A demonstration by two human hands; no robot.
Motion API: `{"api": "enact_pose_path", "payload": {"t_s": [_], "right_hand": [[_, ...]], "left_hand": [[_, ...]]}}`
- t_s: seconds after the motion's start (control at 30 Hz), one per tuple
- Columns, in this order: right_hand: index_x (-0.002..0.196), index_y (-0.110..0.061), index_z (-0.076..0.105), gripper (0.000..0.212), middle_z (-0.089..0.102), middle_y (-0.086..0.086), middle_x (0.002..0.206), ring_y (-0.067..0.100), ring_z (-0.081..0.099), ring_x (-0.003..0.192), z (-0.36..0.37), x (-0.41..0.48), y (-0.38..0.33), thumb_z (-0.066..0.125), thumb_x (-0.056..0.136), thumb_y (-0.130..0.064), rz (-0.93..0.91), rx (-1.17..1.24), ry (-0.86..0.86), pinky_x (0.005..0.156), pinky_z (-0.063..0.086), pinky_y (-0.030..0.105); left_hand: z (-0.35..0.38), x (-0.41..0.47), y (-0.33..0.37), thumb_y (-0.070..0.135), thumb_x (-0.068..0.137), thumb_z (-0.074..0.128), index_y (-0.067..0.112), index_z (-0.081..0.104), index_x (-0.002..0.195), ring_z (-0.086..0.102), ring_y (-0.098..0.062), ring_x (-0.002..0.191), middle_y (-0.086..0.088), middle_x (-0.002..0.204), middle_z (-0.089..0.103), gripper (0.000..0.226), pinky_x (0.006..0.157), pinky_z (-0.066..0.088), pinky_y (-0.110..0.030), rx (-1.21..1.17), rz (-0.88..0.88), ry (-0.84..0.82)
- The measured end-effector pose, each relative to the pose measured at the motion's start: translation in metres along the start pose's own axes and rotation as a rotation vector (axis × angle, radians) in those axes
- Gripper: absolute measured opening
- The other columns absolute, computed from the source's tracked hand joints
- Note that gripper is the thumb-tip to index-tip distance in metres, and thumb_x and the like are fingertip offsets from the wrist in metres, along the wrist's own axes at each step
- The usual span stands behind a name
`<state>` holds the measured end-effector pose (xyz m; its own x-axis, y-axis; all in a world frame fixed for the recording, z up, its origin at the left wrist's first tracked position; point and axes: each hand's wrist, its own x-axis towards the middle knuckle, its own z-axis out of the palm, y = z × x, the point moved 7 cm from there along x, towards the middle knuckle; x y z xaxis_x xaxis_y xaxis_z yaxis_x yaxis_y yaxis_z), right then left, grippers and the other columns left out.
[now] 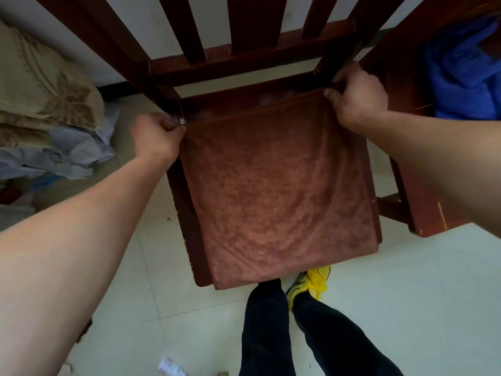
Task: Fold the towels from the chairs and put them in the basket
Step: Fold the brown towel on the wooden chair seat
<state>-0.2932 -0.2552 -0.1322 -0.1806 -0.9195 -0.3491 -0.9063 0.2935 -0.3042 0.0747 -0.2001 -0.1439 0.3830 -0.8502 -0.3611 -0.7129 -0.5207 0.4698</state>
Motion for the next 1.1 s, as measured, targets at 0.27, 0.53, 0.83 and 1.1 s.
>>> {"api": "enact_pose_path", "payload": {"t_s": [0.27,0.53,0.83,1.1], "right_hand": [[0.113,-0.021,0.055,0.035,0.058,0.005,0.111,0.028,0.057,0.105,-0.014,-0.116,0.078,0.066,0.085,-0.04,0.184,0.083,0.019,0.083,0.047,0.04],[0.082,-0.022,0.063,0.023,0.066,-0.002,0.073,0.023,0.067,0.077,0.05,-0.247,0.17,0.081,0.073,-0.034,0.487,0.405,-0.282,0.078,0.054,0.038],[0.072,-0.021,0.065,0.017,0.067,-0.001,0.073,0.022,0.065,0.076,0.055,-0.247,0.186,0.081,0.074,-0.025,0.477,0.392,-0.21,0.073,0.049,0.031],[0.074,-0.015,0.062,0.014,0.063,0.008,0.076,0.012,0.054,0.063,0.06,-0.252,0.189,0.067,0.083,-0.007,0.609,0.708,-0.303,0.048,0.039,0.019]], "left_hand": [[0.006,-0.12,-0.043,0.027,0.077,0.076,0.013,0.063,0.095,0.062,-0.026,0.087,-0.009,0.09,0.066,0.027,0.078,0.045,-0.031,-0.087,-0.283,0.015],[0.068,-0.283,-0.113,0.023,0.074,0.08,0.014,0.058,0.085,0.061,-0.023,0.076,-0.006,0.08,0.065,0.027,0.072,0.046,-0.03,-0.333,-0.736,-0.143],[0.08,-0.305,-0.119,0.004,0.076,0.076,0.009,0.062,0.084,0.058,-0.016,0.078,-0.005,0.083,0.065,0.017,0.066,0.04,-0.017,-0.454,-0.595,-0.281],[0.062,-0.304,-0.129,0.008,0.079,0.062,0.014,0.047,0.06,0.04,-0.015,0.072,-0.004,0.068,0.044,0.025,0.068,0.033,-0.029,-0.47,-0.601,-0.078]]}}
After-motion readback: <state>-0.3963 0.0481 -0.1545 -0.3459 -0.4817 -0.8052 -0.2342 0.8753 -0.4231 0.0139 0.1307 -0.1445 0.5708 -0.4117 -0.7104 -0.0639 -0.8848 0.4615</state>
